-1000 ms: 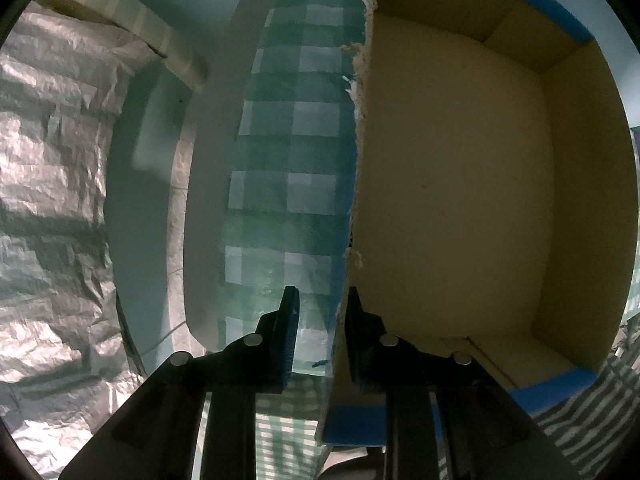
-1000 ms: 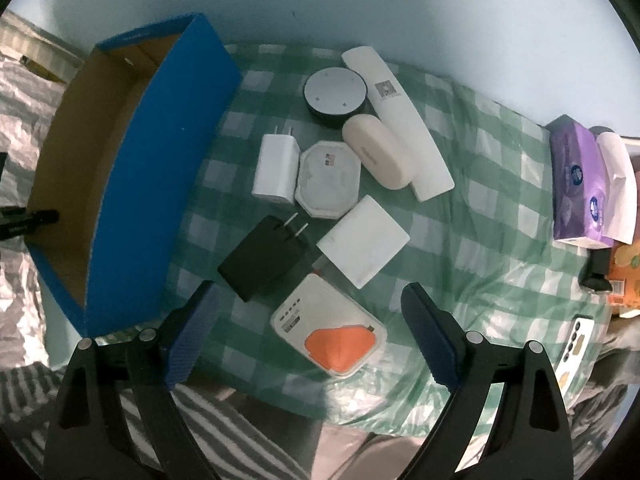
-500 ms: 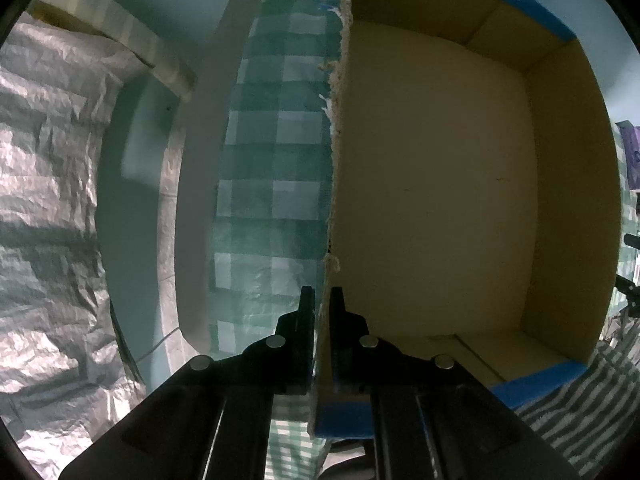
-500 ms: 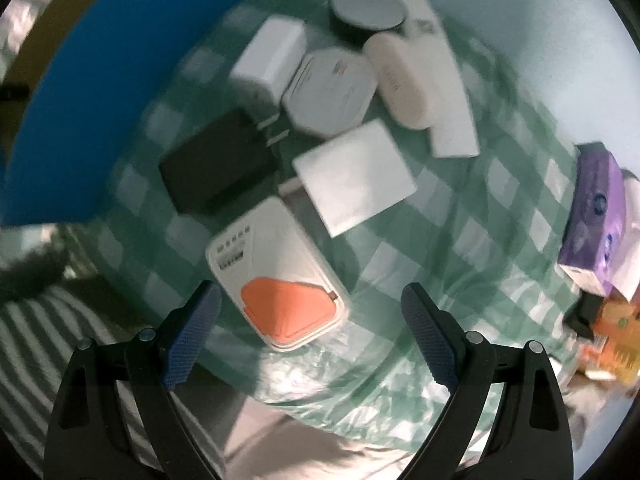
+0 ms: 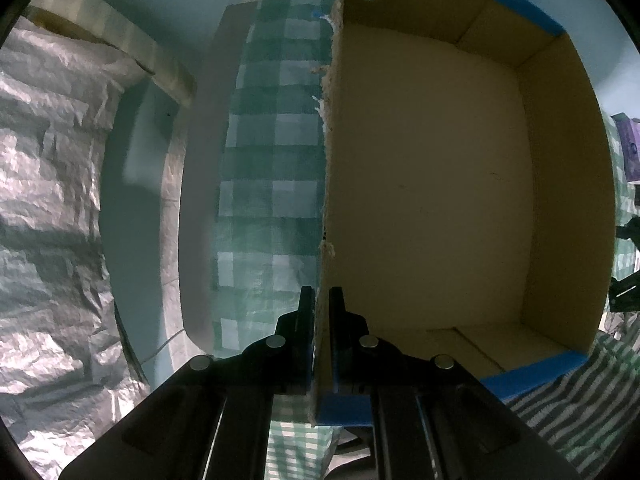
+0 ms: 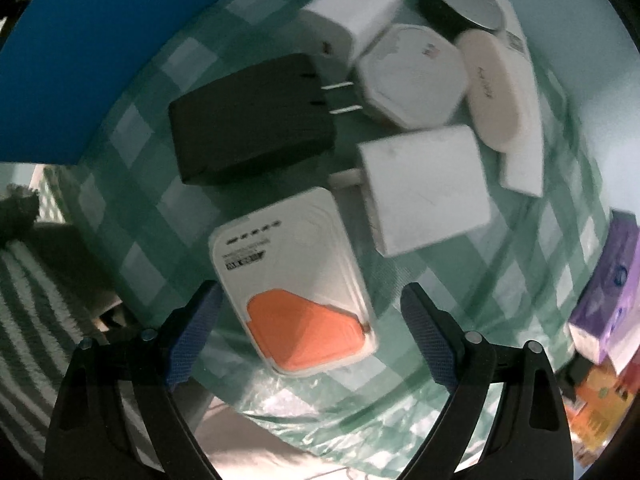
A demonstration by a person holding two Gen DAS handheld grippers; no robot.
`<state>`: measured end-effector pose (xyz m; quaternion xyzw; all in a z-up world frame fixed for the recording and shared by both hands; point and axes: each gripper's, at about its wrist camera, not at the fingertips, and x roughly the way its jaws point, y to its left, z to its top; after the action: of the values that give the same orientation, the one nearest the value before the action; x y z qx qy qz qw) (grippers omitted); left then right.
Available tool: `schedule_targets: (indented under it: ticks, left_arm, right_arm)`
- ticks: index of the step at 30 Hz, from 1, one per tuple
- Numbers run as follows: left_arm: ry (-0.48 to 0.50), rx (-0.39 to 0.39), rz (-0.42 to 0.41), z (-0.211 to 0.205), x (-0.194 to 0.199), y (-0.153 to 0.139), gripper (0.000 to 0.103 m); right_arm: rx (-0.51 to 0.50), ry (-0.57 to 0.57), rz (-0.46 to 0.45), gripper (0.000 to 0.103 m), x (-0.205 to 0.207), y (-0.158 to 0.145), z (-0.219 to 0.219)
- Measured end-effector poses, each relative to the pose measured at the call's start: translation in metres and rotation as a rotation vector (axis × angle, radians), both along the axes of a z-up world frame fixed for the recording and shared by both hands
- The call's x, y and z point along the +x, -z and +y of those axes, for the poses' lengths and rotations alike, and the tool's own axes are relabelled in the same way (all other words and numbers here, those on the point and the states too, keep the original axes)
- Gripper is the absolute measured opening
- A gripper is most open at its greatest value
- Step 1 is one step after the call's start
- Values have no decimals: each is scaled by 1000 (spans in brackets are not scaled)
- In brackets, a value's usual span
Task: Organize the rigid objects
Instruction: 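Lower the right gripper onto the white-and-orange power bank and close it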
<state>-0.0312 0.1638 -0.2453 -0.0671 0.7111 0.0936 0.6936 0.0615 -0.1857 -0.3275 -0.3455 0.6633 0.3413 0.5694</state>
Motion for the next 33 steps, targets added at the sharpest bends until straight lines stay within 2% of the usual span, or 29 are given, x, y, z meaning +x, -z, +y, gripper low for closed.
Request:
schedule_targets:
  ticks: [2, 4, 7, 12, 15, 18, 27, 30, 32, 33]
  left_arm:
    - [4, 5, -4, -1, 0, -1, 7]
    - [11, 11, -12, -1, 0, -2, 7]
    - [12, 6, -18, -2, 0, -3, 7]
    - [11, 1, -20, -4, 1, -5, 7]
    - [16, 0, -21, -5, 0, -5, 7]
    - [19, -4, -22, -4, 0, -4, 7]
    - [24, -5, -27, -4, 0, -5, 7]
    - [24, -5, -27, -4, 1, -5, 7]
    - [23, -5, -28, -4, 1, -5, 7]
    - [23, -6, -29, -4, 1, -5, 7]
  right_arm:
    - [2, 7, 11, 81, 1, 3, 4]
    - [-15, 18, -23, 76, 1, 7, 9]
    - [-28, 64, -28, 74, 3, 12, 13]
    - [-48, 244, 18, 71, 27, 15, 11]
    - [-41, 394, 70, 70, 47, 17, 6]
    - [-22, 486, 111, 70, 59, 16, 1]
    - [8, 499, 97, 73, 54, 23, -8]
    - [-17, 479, 76, 75, 39, 19, -10]
    - [-54, 455, 42, 68, 34, 20, -3]
    - [-59, 447, 30, 67, 17, 15, -5]
